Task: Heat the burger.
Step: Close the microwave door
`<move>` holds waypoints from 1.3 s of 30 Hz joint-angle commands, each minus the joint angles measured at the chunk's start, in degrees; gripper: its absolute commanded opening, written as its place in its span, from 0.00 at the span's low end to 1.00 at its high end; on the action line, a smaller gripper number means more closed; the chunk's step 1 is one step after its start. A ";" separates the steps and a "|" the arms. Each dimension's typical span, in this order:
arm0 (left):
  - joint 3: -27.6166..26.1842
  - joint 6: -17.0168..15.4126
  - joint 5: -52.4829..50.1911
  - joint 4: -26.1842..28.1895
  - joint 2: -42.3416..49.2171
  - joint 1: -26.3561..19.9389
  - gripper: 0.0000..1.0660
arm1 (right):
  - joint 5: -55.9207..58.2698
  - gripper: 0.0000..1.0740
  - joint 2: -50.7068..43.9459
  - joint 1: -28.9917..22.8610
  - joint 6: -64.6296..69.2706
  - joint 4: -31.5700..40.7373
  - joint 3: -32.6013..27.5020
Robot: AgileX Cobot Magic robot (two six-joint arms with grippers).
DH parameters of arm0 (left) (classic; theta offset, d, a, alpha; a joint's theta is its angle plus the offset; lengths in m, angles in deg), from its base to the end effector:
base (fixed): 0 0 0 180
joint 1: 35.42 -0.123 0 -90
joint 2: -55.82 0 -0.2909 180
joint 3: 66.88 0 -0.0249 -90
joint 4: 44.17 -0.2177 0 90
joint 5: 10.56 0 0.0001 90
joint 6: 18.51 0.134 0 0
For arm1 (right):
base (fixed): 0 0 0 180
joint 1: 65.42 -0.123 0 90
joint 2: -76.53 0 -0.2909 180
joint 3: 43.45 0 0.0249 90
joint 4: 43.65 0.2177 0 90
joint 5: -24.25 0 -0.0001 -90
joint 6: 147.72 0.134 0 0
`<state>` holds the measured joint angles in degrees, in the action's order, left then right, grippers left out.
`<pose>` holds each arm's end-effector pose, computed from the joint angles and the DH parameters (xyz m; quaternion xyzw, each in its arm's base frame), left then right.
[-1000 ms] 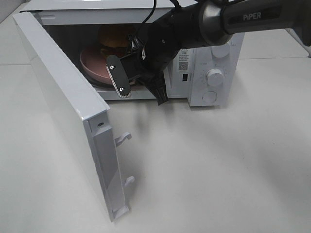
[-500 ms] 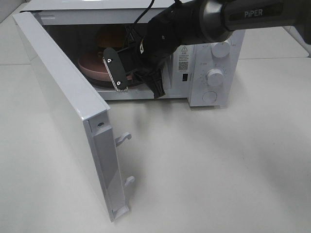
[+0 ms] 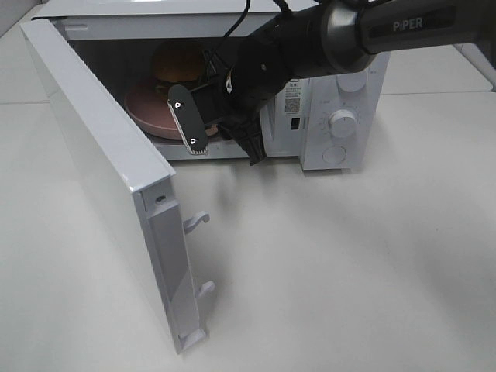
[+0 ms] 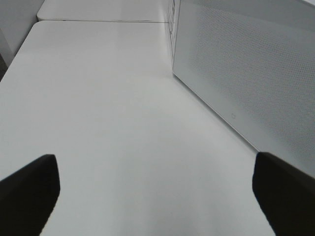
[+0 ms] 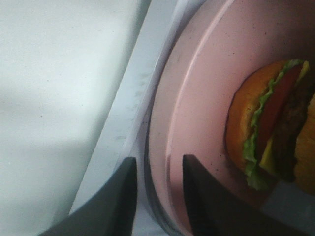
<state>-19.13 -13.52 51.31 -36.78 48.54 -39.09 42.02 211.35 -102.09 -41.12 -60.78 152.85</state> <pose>-0.0046 -0.0155 0.2451 0.0136 0.8503 -0.0247 0.5255 0.4095 0.2899 0.1519 -0.8179 0.4319 -0.2061 0.3194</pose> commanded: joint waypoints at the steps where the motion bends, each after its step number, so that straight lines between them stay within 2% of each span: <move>1: -0.06 -0.11 -0.52 0.23 0.92 -0.11 0.96 | -0.29 0.31 -1.32 -0.11 0.40 -0.11 -0.92; 15: -0.06 -0.11 -0.52 0.23 0.92 -0.11 0.96 | -1.09 0.34 -7.10 -0.11 0.40 0.06 -8.02; 25: -0.06 -0.11 -0.52 0.23 0.92 -0.11 0.96 | -6.25 0.34 -12.72 -0.11 4.81 0.06 -17.07; 28: -0.06 -0.11 -0.52 0.23 0.92 -0.11 0.96 | -8.42 0.37 -15.01 -0.11 8.08 0.06 -19.88; 29: -0.06 -0.11 -0.52 0.23 0.92 -0.11 0.96 | -9.97 0.43 -16.44 -0.11 10.83 0.06 -21.77; 30: -0.06 -0.11 -0.52 0.23 0.92 -0.11 0.96 | -9.97 0.43 -16.44 -0.11 10.83 0.06 -21.77; 31: -0.06 -0.11 -0.52 0.23 0.92 -0.11 0.96 | -11.40 0.51 -18.05 -0.11 13.46 -0.17 -23.55; 32: -0.06 -0.11 -0.52 0.23 0.92 -0.11 0.96 | -11.40 0.51 -18.05 -0.11 13.46 -0.17 -23.55; 33: -0.06 -0.11 -0.52 0.23 0.92 -0.11 0.96 | -12.83 0.60 -19.60 -0.11 14.84 -0.34 -25.10; 34: -0.06 -0.11 -0.52 0.23 0.92 -0.11 0.96 | -13.41 0.64 -20.23 -0.11 15.30 -0.34 -25.78; 35: -0.06 -0.11 -0.52 0.23 0.92 -0.11 0.96 | -13.41 0.64 -20.23 -0.11 15.30 -0.34 -25.78; 36: -0.06 -0.11 -0.52 0.23 0.92 -0.11 0.96 | -14.09 0.74 -21.83 0.11 16.33 -0.34 -27.27; 39: -0.06 -0.11 -0.52 0.23 0.92 -0.11 0.96 | -13.92 0.83 -24.24 0.11 20.05 -0.34 -28.88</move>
<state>-19.13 -13.52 51.31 -36.78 48.54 -39.09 28.89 189.58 -102.09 -25.02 -60.73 125.41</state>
